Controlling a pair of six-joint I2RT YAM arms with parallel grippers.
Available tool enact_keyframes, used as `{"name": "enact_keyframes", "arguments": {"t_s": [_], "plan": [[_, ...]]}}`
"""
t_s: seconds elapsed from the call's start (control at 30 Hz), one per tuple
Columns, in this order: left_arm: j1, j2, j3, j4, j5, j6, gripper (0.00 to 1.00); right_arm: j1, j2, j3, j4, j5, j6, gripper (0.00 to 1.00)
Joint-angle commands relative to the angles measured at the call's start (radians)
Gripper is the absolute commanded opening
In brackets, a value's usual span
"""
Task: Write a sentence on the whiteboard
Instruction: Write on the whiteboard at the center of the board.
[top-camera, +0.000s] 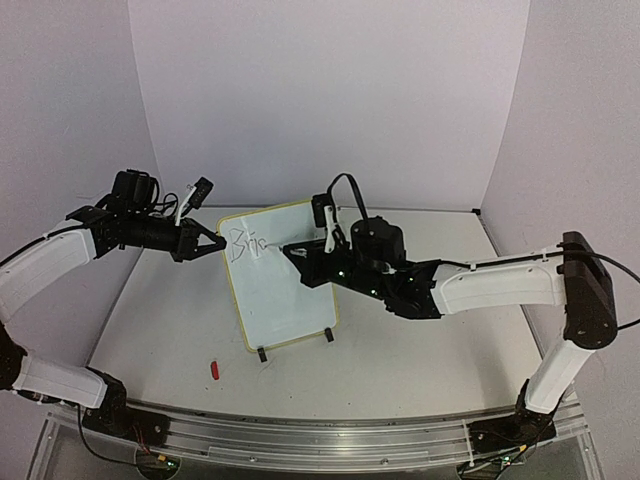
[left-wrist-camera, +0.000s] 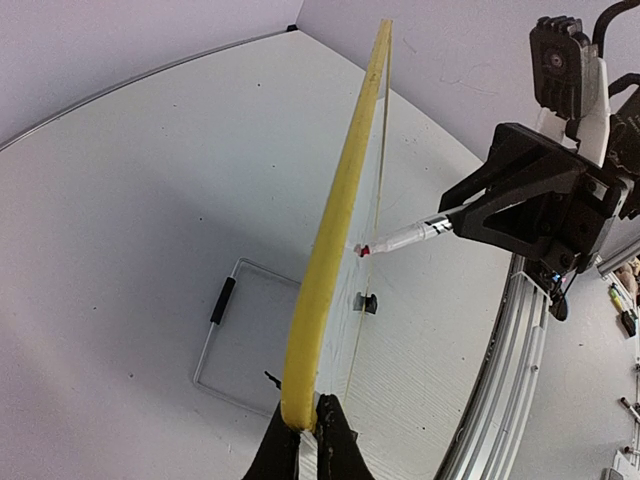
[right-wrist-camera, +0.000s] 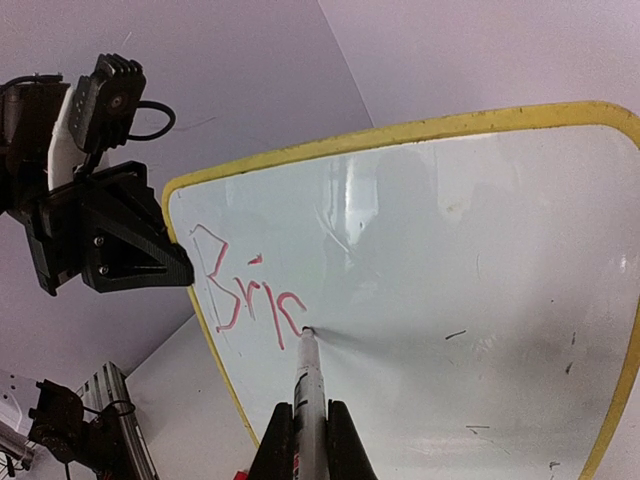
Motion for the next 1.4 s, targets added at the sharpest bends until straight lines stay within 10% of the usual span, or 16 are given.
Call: {"name": "enact_keyframes", "arguments": {"t_s": [0.0, 1.37], "plan": [[-0.025, 0.036, -0.009, -0.062, -0.074, 0.058, 0.00, -0.011, -0.035, 0.021, 0.038, 0.059, -0.016, 0.00], [-0.030, 0.038, -0.009, -0.063, -0.074, 0.059, 0.00, 0.015, 0.046, -0.014, 0.021, -0.020, 0.055, 0.00]]}}
